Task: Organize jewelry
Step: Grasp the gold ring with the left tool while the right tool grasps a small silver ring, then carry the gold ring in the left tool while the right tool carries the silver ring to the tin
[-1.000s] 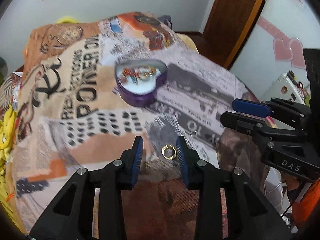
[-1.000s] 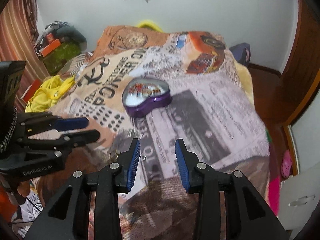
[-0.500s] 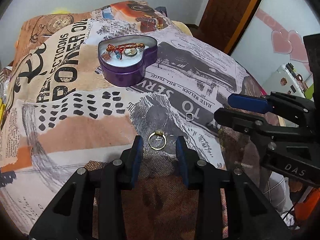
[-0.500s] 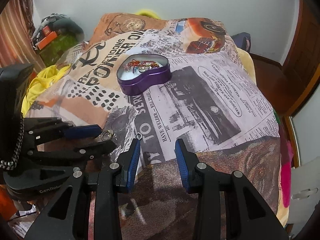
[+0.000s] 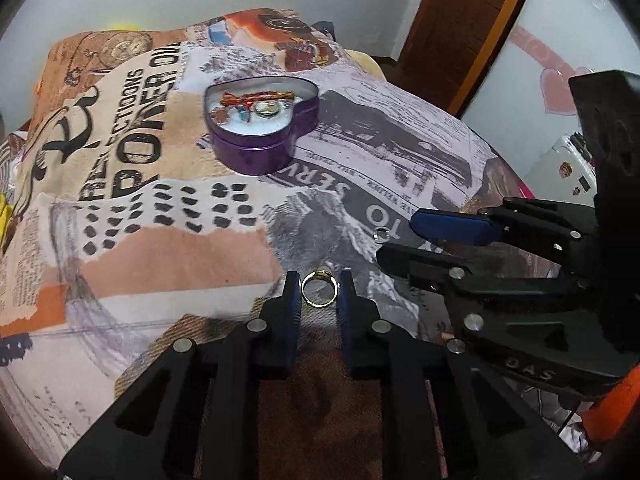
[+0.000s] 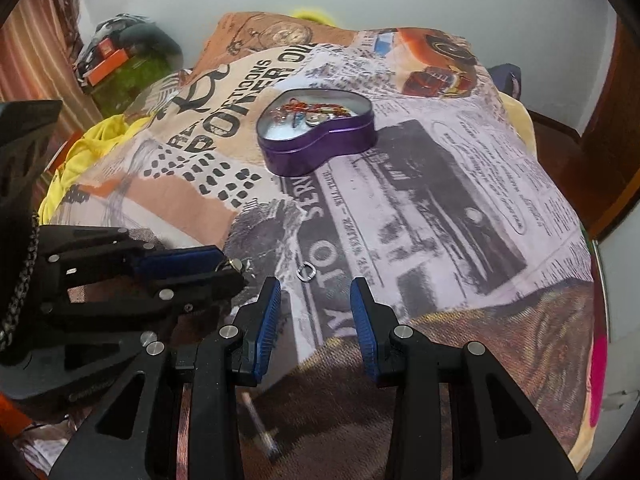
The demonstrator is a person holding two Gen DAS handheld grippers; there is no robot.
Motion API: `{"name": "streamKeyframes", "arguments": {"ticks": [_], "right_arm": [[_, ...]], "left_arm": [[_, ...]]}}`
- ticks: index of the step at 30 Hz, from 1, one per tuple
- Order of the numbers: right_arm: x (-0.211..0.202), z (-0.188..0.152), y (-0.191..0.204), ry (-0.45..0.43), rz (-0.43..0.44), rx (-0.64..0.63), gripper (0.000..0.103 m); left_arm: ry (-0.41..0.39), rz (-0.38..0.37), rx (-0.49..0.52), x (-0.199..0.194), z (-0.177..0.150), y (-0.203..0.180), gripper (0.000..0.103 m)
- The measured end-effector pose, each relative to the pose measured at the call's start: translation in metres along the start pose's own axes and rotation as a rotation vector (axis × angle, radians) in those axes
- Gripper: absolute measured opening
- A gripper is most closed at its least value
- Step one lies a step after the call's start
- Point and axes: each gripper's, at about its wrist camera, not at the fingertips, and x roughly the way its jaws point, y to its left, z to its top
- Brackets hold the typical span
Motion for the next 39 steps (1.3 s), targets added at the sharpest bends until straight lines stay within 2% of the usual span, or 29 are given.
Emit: {"name": "streamKeyframes", "arguments": {"ticks": [10,14,25,39], "right_arm": [[0.01,0.002,0.007,-0.017,-0.023,-0.026,0.029],[0.011,0.001,0.006,-0.02,-0.033,-0.024,0.01],[0.008,0.005,0.008,-0.015,-0.051,-0.027,0.01],[-0.034,0.031,-0.004,-0.138,-0.069,0.001,0.01]], "left_arm": [[-0.019,0.032,-0.017,-0.013,-0.002,0.01,0.017],[-0.02,0.033,-0.017,-0.014,-0.002,0.008,0.017],[-0.068,0.05,-0.018,-0.034,0.007,0.01,0.017],[-0.166,0.083,-0.008,-0.062,0.037,0.016,0.017]]}}
